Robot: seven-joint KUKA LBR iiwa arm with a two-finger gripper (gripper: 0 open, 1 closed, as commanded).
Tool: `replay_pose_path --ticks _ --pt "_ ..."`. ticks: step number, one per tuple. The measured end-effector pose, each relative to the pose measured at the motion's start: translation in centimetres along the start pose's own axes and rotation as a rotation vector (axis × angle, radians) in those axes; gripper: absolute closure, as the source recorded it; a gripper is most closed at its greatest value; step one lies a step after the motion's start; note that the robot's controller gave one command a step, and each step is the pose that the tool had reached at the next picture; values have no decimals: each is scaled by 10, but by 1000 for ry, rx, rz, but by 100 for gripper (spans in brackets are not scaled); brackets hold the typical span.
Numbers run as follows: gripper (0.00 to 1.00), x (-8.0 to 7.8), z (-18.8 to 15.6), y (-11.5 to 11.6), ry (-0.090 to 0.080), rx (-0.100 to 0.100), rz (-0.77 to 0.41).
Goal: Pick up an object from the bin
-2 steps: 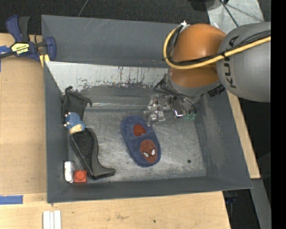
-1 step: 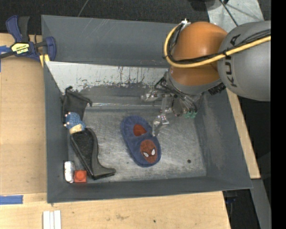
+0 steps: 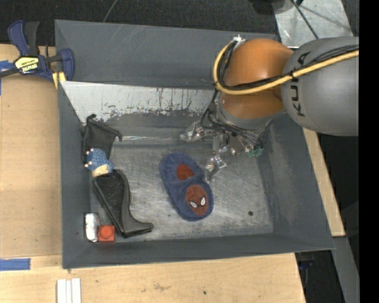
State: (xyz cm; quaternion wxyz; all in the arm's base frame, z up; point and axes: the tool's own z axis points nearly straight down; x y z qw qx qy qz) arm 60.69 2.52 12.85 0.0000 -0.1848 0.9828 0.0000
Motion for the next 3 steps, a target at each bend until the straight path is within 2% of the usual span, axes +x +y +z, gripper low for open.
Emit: replay_pose_path --ticks 1,2,3 --pt "0 -13 42 11 -9 5 -70" --pt "100 -12 43 12 -4 4 -69" --pt "100 -17 -91 23 -13 4 -69"
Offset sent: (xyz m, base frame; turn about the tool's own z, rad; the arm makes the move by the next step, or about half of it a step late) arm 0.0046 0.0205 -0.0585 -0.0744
